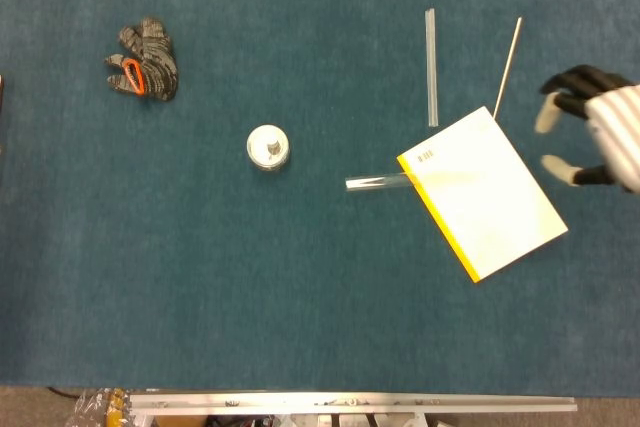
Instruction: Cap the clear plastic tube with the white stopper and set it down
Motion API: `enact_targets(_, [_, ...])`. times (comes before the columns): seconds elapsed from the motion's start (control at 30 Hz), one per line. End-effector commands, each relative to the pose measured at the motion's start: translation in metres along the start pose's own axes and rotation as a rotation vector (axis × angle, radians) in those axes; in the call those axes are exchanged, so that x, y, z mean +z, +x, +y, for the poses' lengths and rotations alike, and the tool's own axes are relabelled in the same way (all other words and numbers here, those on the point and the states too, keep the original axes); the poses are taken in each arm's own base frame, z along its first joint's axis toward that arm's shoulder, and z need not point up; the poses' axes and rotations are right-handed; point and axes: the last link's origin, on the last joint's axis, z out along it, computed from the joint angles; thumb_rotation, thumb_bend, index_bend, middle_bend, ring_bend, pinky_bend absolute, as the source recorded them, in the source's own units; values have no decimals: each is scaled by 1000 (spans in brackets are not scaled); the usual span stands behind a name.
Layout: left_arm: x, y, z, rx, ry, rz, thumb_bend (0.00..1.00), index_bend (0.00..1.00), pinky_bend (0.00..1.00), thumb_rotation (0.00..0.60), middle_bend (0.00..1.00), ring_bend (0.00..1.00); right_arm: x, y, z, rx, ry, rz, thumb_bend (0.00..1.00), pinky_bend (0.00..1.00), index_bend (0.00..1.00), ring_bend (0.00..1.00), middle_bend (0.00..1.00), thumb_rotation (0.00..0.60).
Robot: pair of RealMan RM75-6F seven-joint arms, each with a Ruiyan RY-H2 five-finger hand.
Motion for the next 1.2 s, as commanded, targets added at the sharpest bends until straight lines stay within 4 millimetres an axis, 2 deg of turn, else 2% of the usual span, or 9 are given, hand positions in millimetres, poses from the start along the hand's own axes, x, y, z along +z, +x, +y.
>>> enact_targets(0.03, [-1,0,-1,0,1,-2,372,384,273,600,388,275,19,-13,-19,-20,30,-59,163,329,514,213,324,600])
enact_targets(0.27, [-3,0,-1,-2,-8,-9,372,384,273,600,384,275,41,-39,-44,-53,71,-130,144,329,514,212,324,600])
enact_targets(0.67, [-6,-2,-5,-14,-7,-13,372,384,259,600,375,275,73,-60,-83,-191,156,-171,201,260,514,162,310,600])
enact_targets(1.2, [-8,-8,-10,-32,-8,-33,372,383,256,600,360,275,81,-100,-89,-302,153,-232,213,238,514,143,303,600])
